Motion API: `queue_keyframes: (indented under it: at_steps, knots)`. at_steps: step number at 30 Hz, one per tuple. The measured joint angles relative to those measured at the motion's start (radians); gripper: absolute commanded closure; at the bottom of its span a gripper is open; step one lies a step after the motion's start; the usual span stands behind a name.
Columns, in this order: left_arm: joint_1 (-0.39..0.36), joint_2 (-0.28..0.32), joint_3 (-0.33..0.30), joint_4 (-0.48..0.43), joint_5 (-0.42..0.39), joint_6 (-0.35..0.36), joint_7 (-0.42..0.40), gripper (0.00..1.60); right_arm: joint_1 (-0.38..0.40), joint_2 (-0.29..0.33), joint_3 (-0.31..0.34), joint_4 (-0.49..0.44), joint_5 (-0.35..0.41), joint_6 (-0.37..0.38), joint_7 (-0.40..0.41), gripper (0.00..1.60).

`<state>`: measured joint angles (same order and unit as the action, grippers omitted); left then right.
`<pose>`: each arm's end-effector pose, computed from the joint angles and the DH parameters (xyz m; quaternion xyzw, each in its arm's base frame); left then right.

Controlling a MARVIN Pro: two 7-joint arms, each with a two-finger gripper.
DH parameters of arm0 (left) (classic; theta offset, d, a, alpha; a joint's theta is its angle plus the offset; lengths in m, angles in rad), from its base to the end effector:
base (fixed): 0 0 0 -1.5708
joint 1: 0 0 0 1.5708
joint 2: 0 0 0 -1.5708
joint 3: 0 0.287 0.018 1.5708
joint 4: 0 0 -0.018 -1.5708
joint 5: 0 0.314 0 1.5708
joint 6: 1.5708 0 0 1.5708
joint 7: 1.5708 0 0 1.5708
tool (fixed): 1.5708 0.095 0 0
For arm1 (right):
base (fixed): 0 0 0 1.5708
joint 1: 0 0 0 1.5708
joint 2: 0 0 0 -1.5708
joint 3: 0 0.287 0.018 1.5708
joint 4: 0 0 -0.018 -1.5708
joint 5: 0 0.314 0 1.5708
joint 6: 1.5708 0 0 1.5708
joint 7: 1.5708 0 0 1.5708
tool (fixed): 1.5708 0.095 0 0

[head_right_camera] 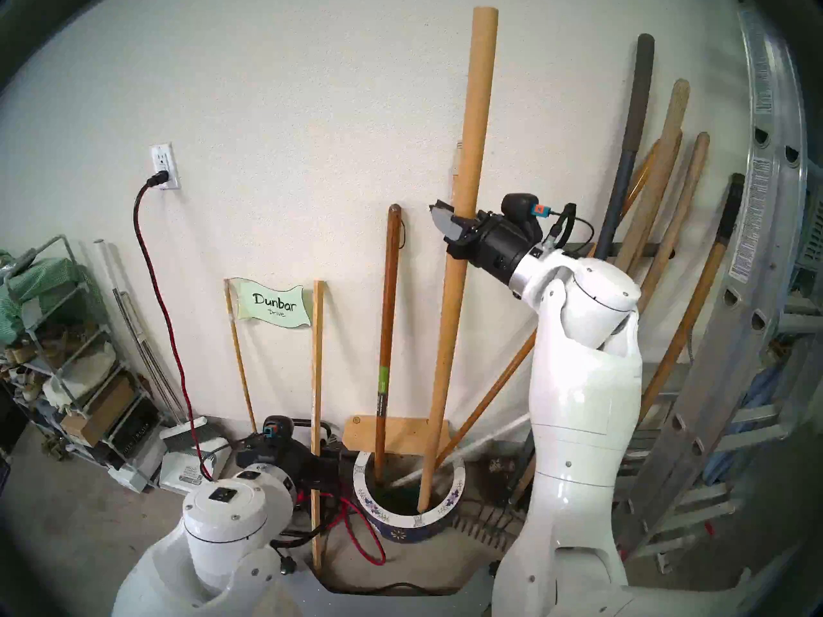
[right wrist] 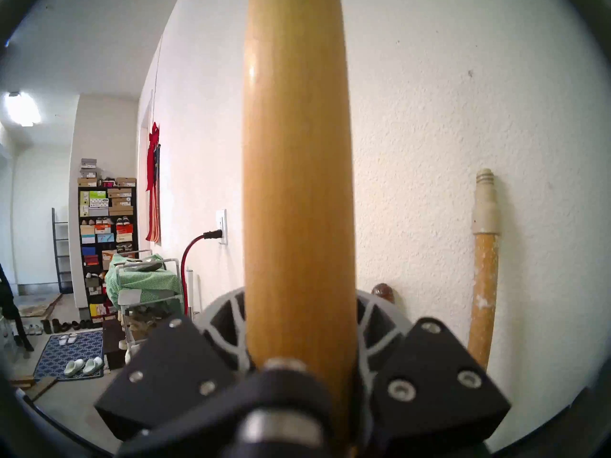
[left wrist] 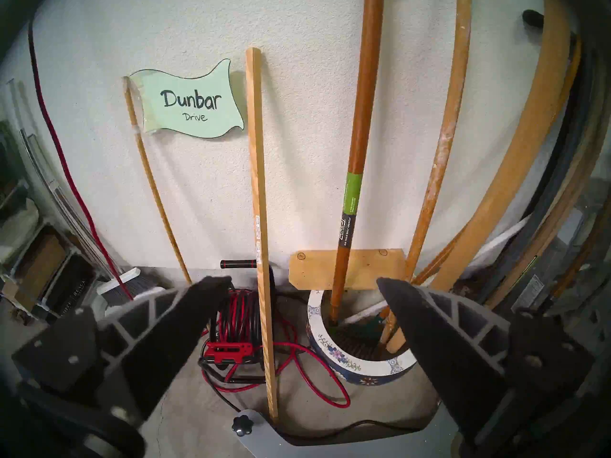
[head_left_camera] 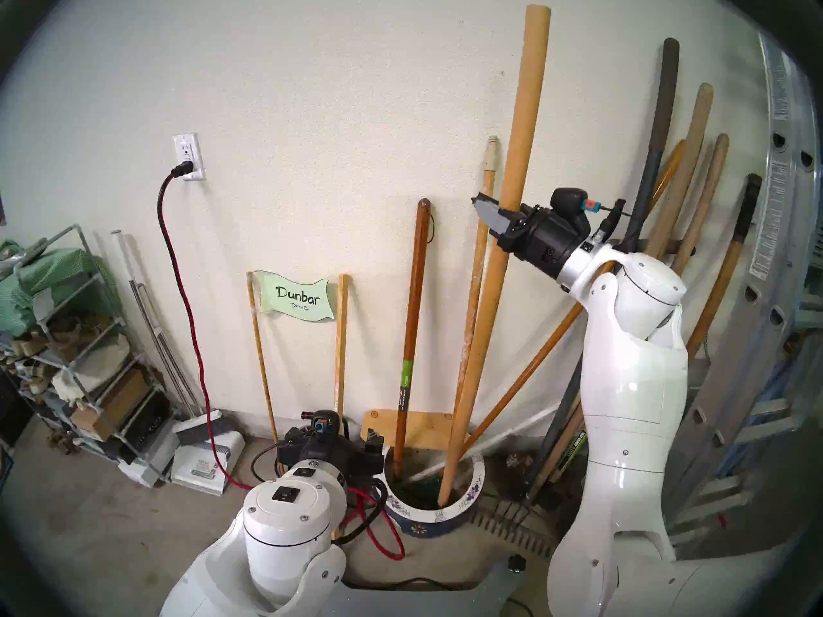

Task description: Put wooden sticks into the pot

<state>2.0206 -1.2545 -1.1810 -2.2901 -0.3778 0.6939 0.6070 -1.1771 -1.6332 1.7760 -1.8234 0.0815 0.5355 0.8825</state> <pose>0.2493 -0.0677 -0.2666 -0.8765 0.0250 -0.4806 0.0092 0.4513 0.0108 -0.0689 -0.5881 -0.2137 -0.7185 0.3037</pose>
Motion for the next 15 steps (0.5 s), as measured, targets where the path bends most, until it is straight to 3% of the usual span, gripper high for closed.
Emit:
queue_keyframes:
  at_steps: [15]
  knots:
    - [-0.001, 0.003, 0.002, 0.000, 0.000, 0.002, -0.013, 0.00, -0.068, -0.017, 0.021, 0.067, -0.047, -0.058, -0.052, 1.60]
